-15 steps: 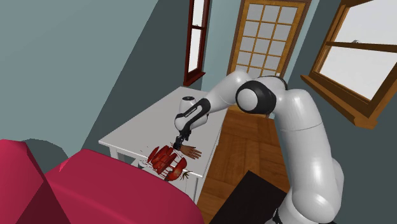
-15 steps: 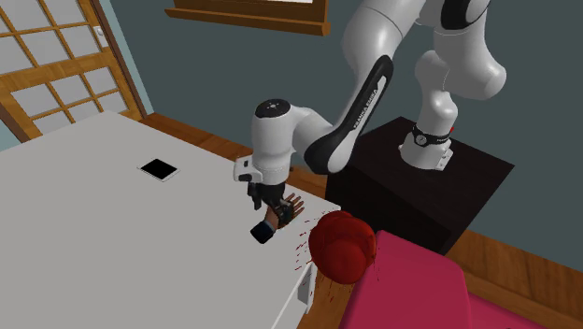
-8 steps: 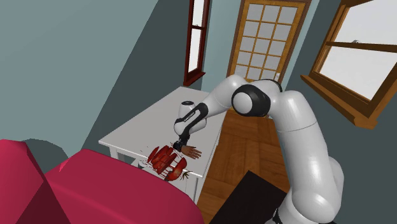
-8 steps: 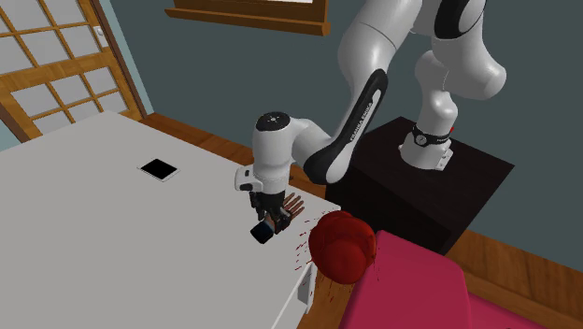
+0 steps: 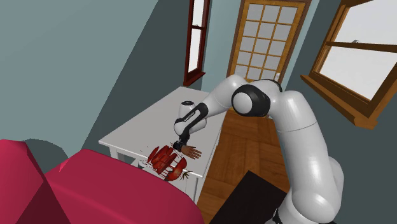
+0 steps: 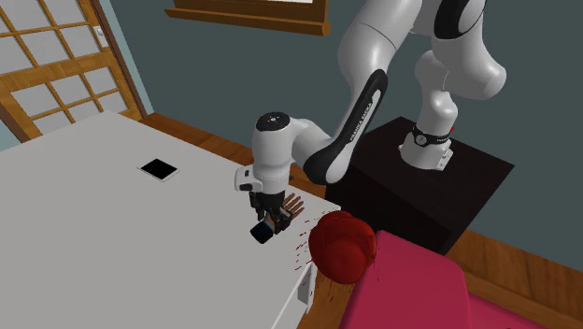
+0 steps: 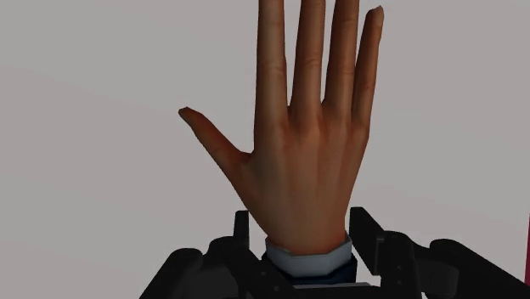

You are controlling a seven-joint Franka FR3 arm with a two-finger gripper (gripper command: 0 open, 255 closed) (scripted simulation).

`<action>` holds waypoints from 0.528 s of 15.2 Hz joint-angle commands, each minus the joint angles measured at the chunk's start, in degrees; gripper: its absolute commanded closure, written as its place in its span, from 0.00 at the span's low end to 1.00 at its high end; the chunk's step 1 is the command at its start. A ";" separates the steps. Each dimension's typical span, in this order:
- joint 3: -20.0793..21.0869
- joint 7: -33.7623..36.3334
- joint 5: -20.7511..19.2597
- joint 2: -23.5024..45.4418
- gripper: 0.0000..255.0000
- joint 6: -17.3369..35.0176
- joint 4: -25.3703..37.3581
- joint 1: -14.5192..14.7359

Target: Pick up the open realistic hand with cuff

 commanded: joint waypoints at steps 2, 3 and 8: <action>-0.04 0.02 -0.03 -0.62 1.00 -0.43 -0.30 0.04; -0.07 0.02 -0.06 -1.25 1.00 -0.91 -0.45 0.06; -0.21 0.04 -0.20 -4.25 1.00 -3.38 -0.97 0.18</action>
